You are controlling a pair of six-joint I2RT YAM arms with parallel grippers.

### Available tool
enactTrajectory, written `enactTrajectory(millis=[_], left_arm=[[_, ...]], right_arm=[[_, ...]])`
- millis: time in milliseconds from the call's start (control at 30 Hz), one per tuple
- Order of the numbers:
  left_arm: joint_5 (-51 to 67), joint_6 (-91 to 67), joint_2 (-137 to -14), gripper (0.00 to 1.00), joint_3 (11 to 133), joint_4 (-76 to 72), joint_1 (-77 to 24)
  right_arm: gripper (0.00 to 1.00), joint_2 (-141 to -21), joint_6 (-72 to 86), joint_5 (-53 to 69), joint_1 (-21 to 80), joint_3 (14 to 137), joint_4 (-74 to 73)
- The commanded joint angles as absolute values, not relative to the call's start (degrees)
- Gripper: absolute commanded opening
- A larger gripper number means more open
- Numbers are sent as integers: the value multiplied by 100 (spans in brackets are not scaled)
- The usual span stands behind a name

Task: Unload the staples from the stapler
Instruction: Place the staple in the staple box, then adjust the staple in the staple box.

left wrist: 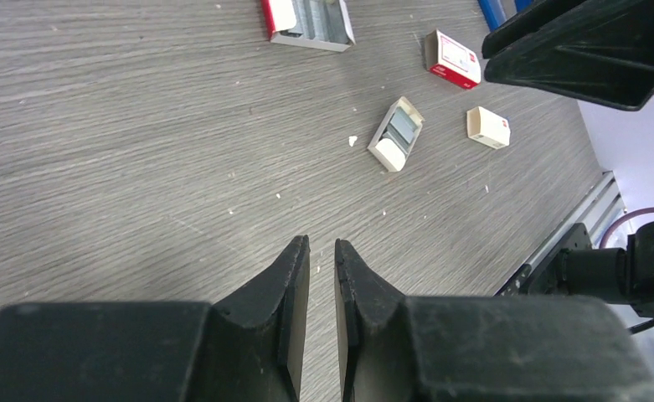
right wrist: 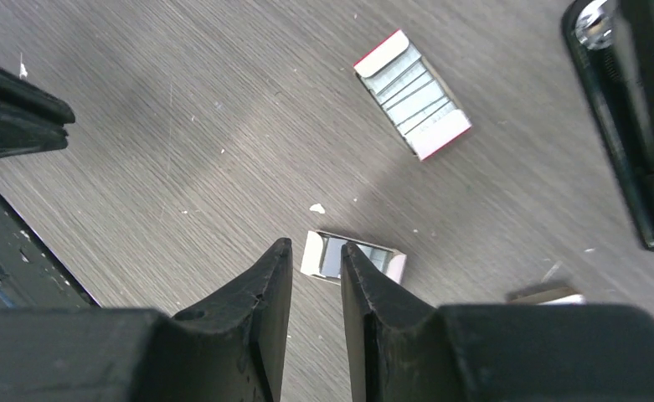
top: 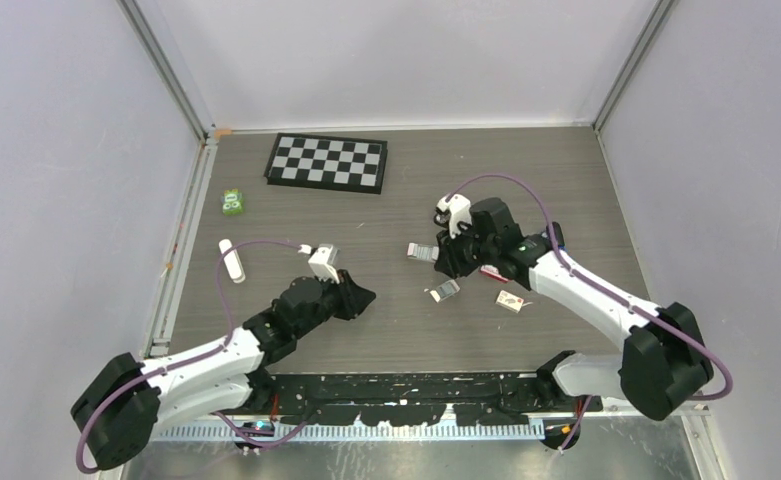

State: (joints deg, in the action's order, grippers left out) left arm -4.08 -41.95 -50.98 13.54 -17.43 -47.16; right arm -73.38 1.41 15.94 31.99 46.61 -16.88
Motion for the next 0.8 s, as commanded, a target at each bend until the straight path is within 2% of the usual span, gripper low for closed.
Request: enactTrajectory(millis=[0,300,567,767], left_arm=[[-221,-4296,-5341,19,1636,-2434,-4746],[-177,-4362,-5772,20,1706,-2674,-4847],[-274,-4394,-5578,20,1525,-2698,-4853],[-334,-4420,-5467,20,1441,-2685,-4857]], right_arm=[[33,-7014,-881,1807,3072,4991,-2273],[33,-7895,-1200,1123,3205,5369,-2749],[39,-8295,-1230,566,3759,5409,-2626],[48,-8420,-1213,301,3974,5403,-2509]])
